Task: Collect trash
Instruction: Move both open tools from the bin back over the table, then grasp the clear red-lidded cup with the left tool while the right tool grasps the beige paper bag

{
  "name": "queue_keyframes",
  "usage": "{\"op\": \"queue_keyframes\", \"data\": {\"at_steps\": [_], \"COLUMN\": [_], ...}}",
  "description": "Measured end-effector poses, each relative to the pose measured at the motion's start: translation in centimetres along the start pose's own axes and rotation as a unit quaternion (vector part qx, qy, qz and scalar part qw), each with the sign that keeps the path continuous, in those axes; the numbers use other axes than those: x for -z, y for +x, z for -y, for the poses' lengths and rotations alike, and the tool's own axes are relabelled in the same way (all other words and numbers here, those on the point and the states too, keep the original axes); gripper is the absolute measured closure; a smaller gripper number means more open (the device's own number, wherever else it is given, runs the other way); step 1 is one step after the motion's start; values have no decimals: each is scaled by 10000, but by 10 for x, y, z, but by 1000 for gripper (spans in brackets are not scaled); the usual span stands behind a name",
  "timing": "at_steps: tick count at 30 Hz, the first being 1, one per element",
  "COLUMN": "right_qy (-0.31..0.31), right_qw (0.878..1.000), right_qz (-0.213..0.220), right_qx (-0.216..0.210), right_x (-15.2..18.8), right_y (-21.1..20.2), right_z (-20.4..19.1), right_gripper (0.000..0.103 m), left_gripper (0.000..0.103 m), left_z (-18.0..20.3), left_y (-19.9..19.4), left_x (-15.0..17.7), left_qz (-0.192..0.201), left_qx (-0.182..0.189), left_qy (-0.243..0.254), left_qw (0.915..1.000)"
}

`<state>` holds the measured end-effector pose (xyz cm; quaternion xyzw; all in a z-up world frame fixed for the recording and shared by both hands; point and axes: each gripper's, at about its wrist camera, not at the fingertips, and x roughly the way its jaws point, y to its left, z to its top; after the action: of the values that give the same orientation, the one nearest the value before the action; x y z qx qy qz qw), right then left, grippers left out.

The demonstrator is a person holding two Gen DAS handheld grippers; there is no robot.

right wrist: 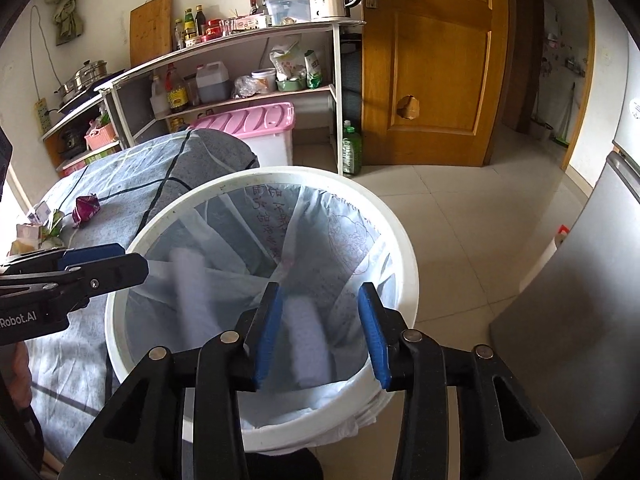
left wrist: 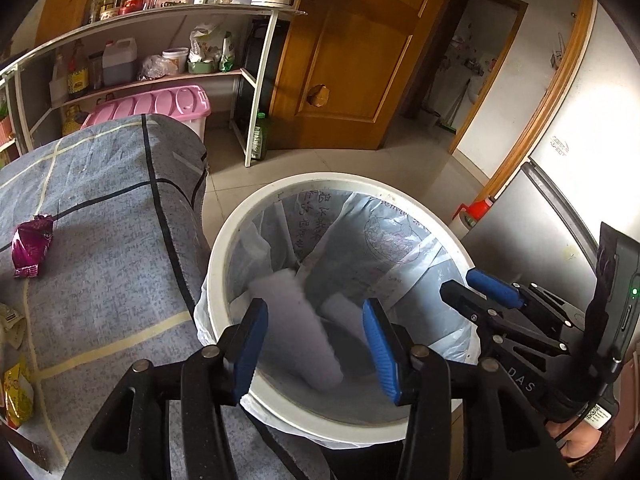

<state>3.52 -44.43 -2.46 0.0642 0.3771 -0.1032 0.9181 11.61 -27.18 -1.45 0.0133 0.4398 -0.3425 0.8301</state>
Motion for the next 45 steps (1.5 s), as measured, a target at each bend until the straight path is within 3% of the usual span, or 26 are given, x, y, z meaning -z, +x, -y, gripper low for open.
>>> {"op": "queue_keyframes", "data": {"at_steps": [10, 17, 23, 31, 41, 45], "right_qy": [17, -146, -401, -921, -1540, -1703], "right_qw": [9993, 9957, 9887, 9740, 9535, 9447], "right_qz": [262, 452, 464, 345, 12, -2], "right_qx": [-270, -791, -1369, -2041, -2592, -2802], "right_x": [-4, -10, -13, -14, -8, -9], "right_y": [-14, -24, -22, -11, 12, 18], "right_z": [-26, -68, -119, -195, -276, -295], "right_gripper": [63, 62, 62, 62, 57, 44], "left_gripper": [53, 52, 49, 47, 45, 43], "left_z": [-27, -60, -104, -175, -249, -271], "left_y": [-42, -86, -122, -167, -199, -202], "left_x": [10, 23, 41, 66, 100, 110], "left_qz": [367, 755, 1024, 1241, 1254, 1202], "left_qx": [-286, -598, -1111, -1832, -2274, -2433], "left_qy": [-227, -507, -813, -1333, -1877, -2033], "left_qw": [9987, 9941, 9852, 9661, 9473, 9407]}}
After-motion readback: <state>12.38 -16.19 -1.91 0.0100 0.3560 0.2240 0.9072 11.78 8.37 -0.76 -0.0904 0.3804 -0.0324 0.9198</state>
